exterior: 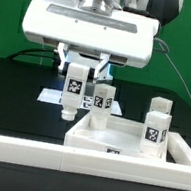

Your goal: Assemble square table

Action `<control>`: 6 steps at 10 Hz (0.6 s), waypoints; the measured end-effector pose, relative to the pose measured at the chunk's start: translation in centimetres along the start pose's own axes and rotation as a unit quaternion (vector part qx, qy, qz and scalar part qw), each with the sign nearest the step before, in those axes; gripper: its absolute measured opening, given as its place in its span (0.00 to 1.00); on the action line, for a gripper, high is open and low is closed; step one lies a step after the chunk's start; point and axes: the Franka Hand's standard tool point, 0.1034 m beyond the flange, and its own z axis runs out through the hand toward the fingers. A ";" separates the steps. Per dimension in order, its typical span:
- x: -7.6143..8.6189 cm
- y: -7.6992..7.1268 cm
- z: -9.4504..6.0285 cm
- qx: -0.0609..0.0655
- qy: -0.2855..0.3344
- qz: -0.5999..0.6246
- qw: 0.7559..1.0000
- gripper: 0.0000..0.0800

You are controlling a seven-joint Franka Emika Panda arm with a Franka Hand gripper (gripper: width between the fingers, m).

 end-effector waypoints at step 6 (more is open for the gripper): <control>-0.8 -1.0 0.4 -0.001 0.008 -0.003 1.000 0.36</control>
Offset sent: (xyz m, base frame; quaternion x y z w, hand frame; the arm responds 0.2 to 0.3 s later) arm 0.0000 0.0000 0.0000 0.0000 0.0000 0.0000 1.0000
